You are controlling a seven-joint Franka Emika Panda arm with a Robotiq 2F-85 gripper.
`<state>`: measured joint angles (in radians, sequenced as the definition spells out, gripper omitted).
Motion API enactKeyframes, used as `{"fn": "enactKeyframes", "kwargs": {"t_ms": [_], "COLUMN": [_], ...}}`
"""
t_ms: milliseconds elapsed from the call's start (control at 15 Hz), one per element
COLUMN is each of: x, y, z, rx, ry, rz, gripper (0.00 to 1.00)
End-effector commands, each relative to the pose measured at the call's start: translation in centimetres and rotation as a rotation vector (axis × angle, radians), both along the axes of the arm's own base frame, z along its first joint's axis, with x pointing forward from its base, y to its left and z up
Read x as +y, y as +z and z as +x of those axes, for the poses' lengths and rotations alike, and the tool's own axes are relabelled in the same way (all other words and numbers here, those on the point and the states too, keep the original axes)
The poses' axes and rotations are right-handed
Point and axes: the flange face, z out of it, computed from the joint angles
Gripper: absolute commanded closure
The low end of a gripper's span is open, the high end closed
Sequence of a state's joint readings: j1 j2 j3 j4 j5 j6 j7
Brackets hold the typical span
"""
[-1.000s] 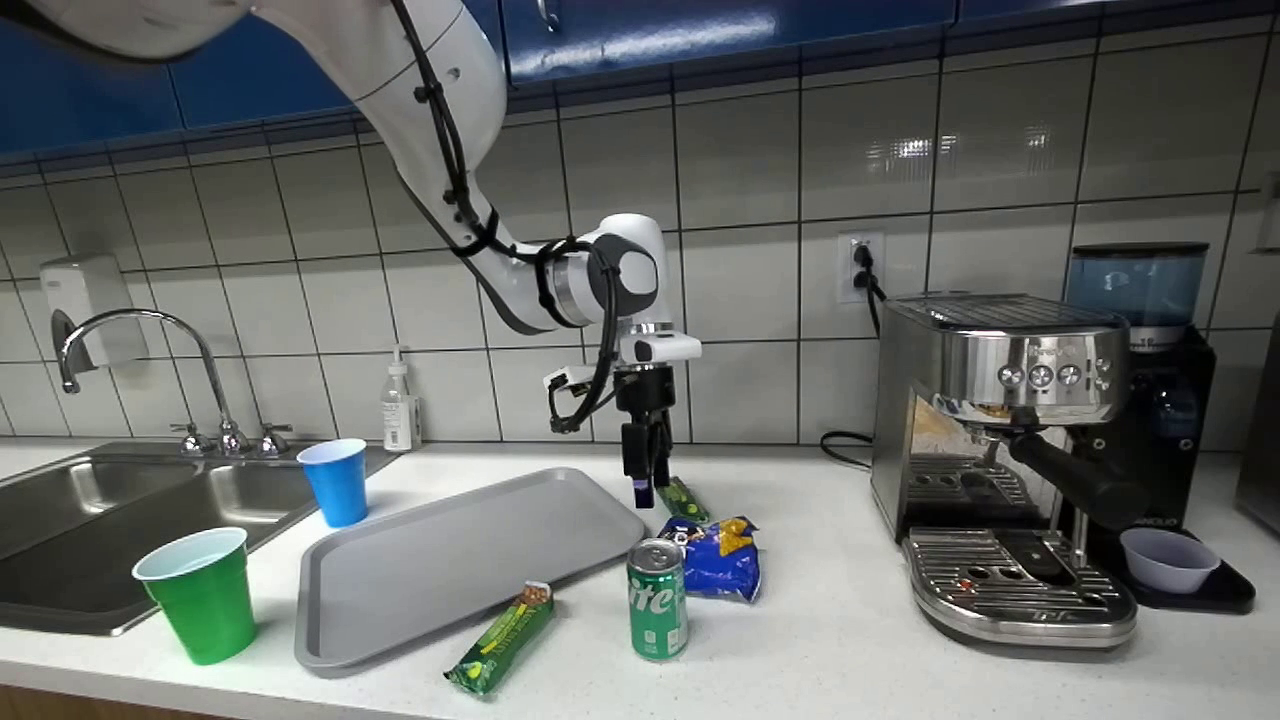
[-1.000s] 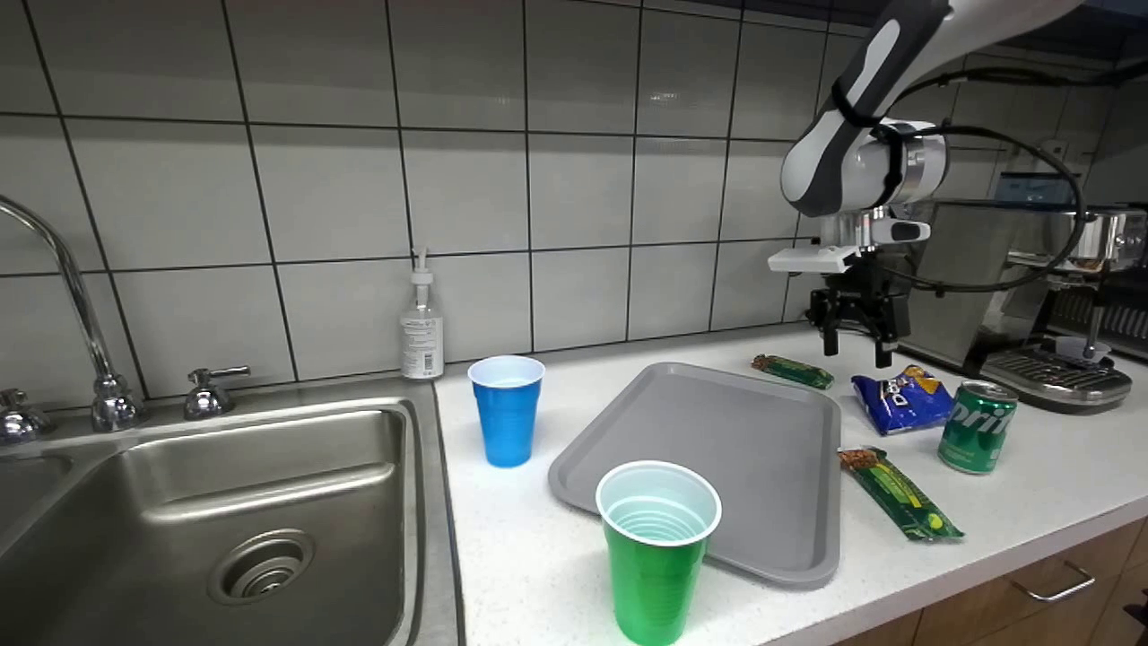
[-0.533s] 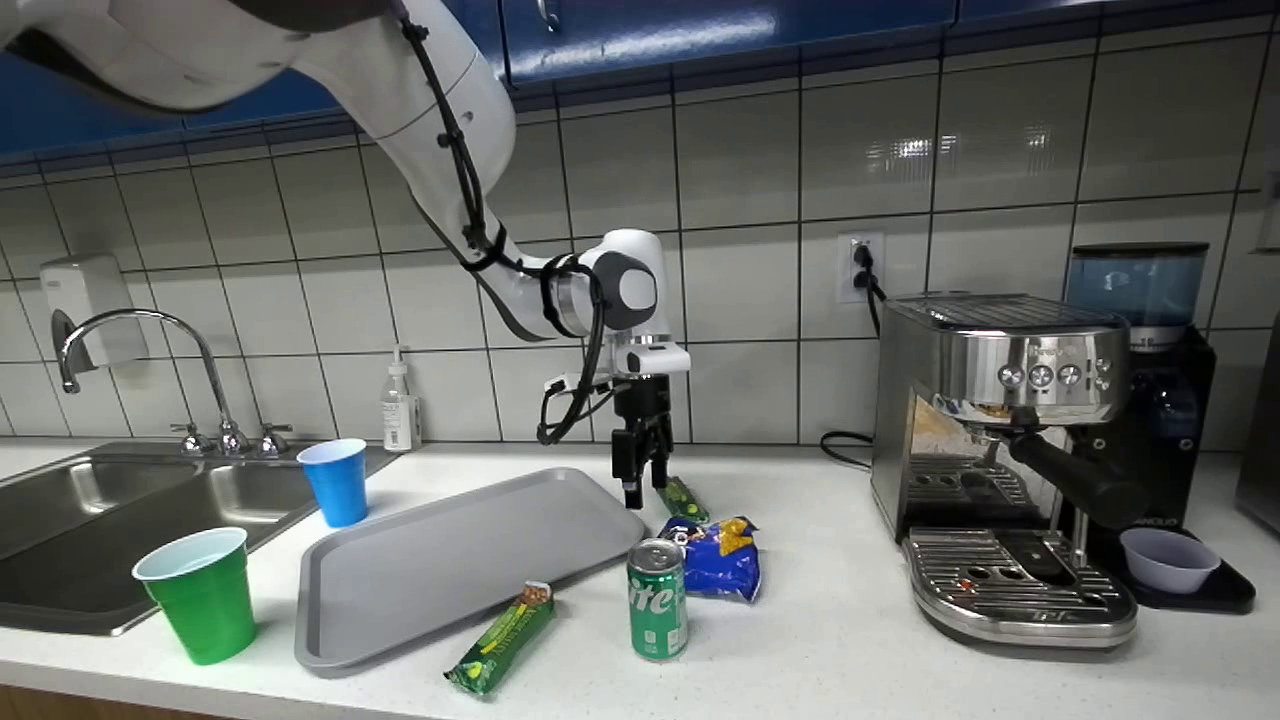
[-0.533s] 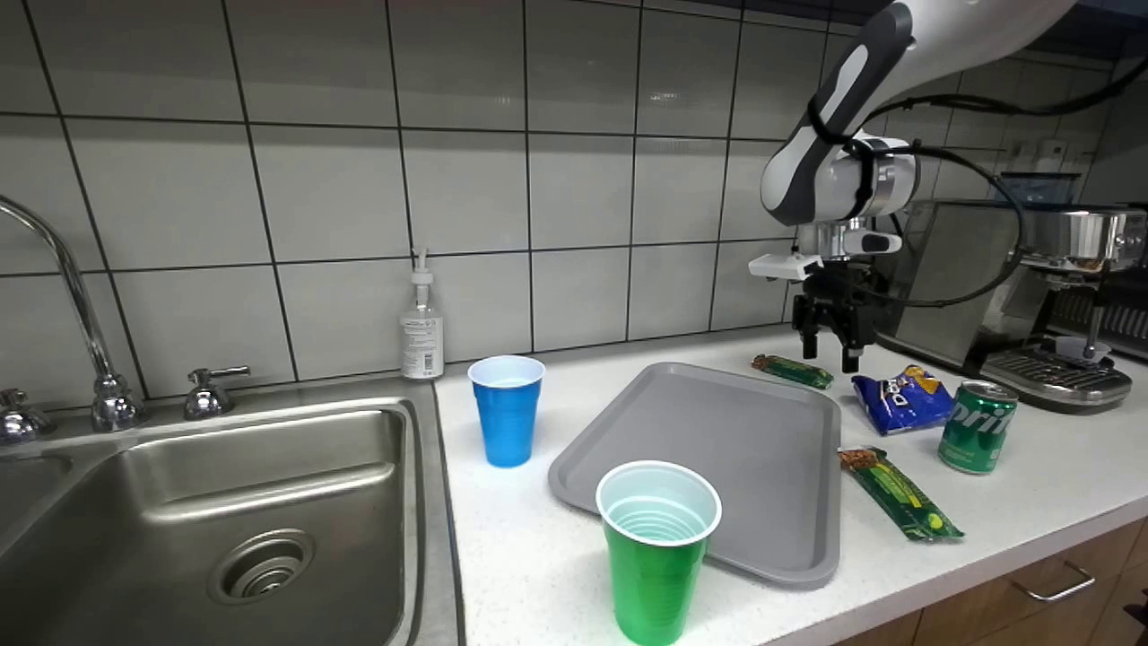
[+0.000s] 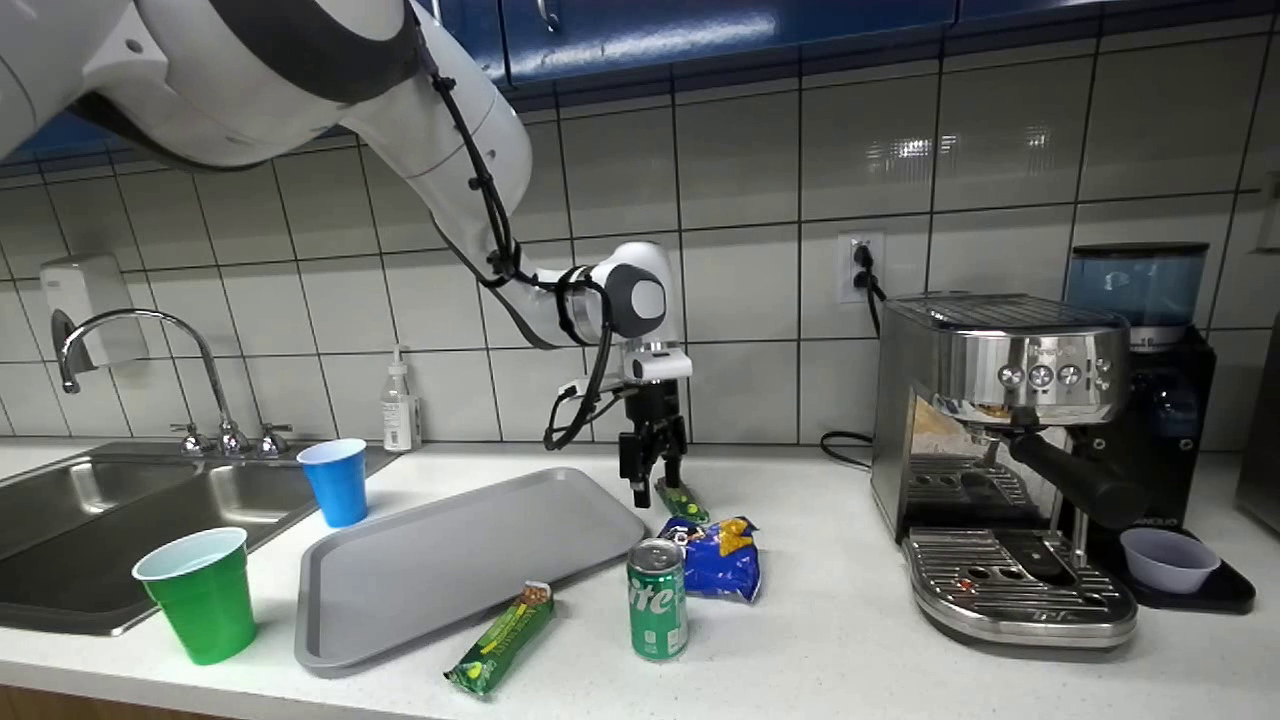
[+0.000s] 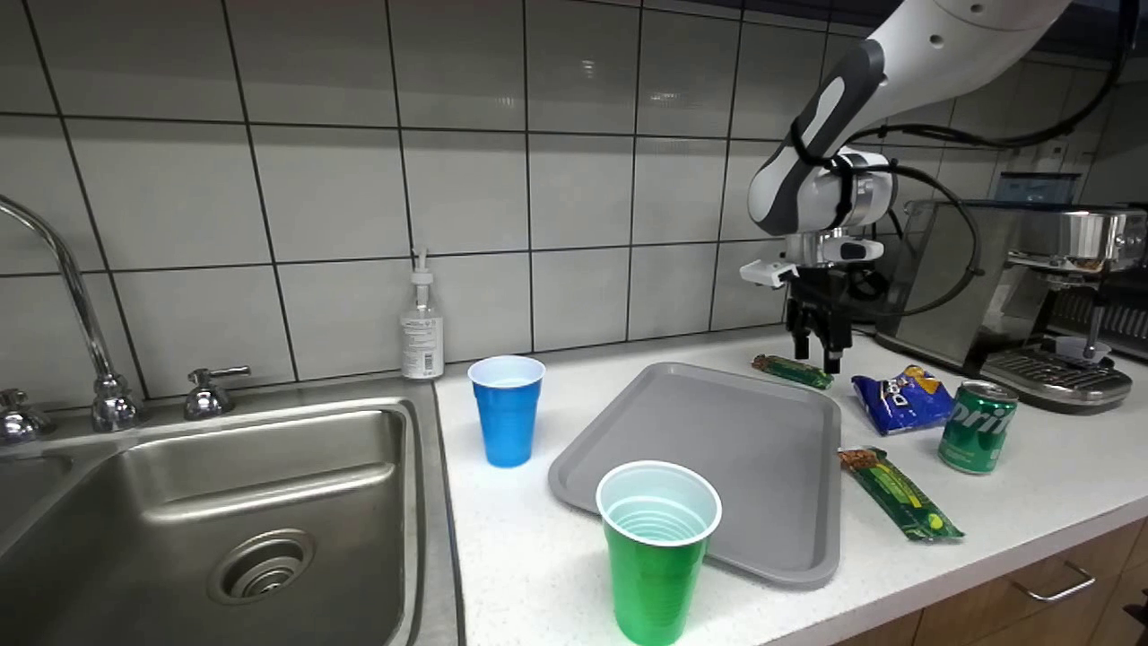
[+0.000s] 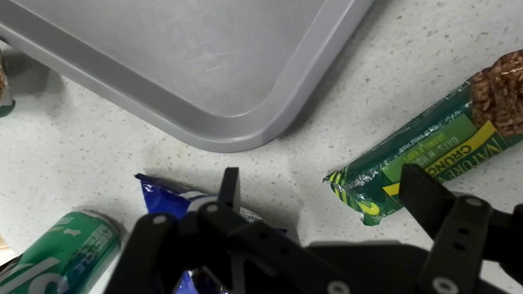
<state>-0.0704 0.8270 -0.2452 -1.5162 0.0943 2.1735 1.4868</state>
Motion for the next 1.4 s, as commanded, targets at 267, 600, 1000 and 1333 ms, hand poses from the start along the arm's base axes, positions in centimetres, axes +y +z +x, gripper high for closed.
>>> {"fn": "enactKeyframes", "kwargs": {"t_ms": [267, 600, 1000, 1333], "x": [-2.0, -2.7, -3.4, -3.4], "y": [-0.3, -0.9, -1.5, -1.8], "z": [2.5, 3.3, 4.3, 4.9], "rx": [0.040, 0.054, 0.014, -0.007], "ry": [-0.144, -0.244, -0.348, -0.409], "rz": [0.001, 0.019, 0.014, -0.003], "gripper": [0.00, 0.00, 0.00, 0.00]}}
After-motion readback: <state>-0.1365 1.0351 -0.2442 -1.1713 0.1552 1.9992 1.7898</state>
